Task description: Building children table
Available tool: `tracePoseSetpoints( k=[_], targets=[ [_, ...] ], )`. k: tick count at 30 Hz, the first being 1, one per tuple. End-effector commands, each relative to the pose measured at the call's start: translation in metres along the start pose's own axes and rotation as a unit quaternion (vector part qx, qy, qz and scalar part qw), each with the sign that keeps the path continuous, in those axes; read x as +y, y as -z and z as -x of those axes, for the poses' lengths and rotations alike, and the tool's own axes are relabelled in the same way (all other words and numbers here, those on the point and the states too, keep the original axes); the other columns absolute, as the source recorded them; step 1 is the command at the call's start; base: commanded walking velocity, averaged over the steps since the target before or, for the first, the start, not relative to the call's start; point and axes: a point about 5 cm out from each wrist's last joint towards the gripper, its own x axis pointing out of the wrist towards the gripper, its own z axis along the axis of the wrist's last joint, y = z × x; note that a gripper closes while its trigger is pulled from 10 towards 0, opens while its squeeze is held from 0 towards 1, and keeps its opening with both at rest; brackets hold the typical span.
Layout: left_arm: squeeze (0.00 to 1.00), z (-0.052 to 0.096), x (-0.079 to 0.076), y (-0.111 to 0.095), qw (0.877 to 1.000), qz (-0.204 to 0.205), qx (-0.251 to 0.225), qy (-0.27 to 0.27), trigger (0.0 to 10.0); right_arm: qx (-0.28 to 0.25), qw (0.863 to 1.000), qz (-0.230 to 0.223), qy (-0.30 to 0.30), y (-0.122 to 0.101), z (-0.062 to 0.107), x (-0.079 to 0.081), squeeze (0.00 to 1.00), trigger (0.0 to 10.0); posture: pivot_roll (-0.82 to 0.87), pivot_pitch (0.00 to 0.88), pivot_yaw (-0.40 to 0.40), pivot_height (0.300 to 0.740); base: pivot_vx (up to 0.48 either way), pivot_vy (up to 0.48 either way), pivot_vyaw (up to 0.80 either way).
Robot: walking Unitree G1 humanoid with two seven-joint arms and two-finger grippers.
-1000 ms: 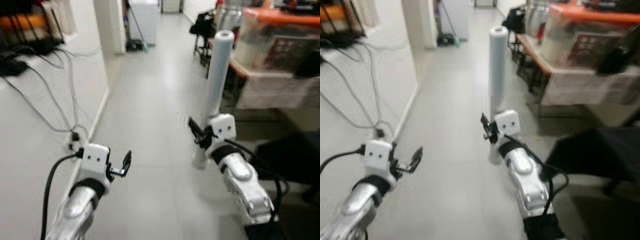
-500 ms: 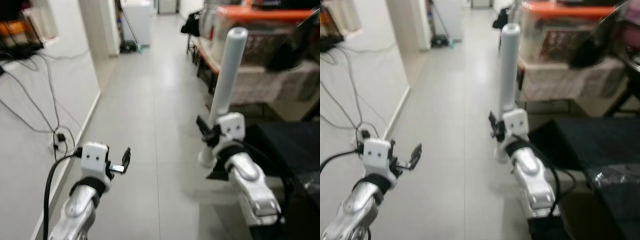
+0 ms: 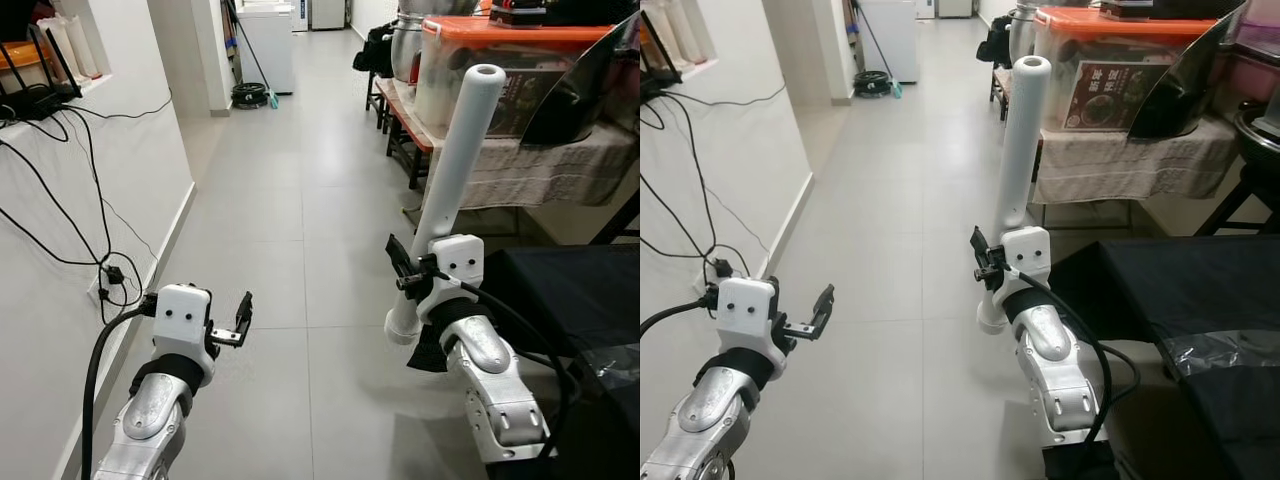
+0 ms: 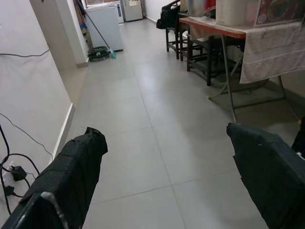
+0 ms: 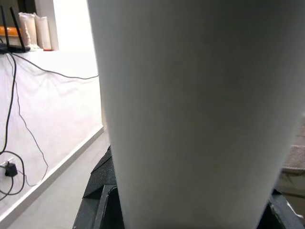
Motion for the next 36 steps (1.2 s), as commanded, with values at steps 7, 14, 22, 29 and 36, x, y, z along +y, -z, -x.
tracePoseSetpoints(
  k=[7,14,22,29,36],
  targets=[
    [0.0,-0.006,-0.005,0.002,1.0,-0.002,-0.005,0.001,10.0,-0.026,1.0,-0.006,0.0,-0.009,-0.007,0.002,0.0,10.0,0.07,0.0,-0.018,0.74,0.0,0.0,0.0],
    [0.0,-0.006,-0.008,0.001,1.0,-0.005,-0.009,0.005,10.0,-0.034,0.999,-0.01,0.003,-0.012,-0.009,0.005,0.0,10.0,0.07,0.0,-0.004,0.74,0.0,0.0,0.0],
    [0.0,-0.006,-0.01,0.006,1.0,-0.002,-0.006,0.007,10.0,-0.032,0.999,-0.015,0.0,-0.011,-0.01,0.009,0.0,10.0,0.06,0.0,-0.001,0.74,0.0,0.0,0.0],
    [0.0,-0.004,-0.013,0.009,1.0,0.006,0.001,0.009,10.0,-0.025,1.0,-0.019,-0.002,-0.007,-0.009,0.009,0.0,10.0,0.06,0.0,-0.01,0.74,0.0,0.0,0.0],
    [0.0,-0.004,-0.013,0.008,1.0,0.007,0.0,0.008,10.0,-0.023,0.999,-0.023,-0.003,-0.007,-0.011,0.011,0.0,10.0,0.07,0.0,-0.015,0.74,0.0,0.0,0.0]
  ],
)
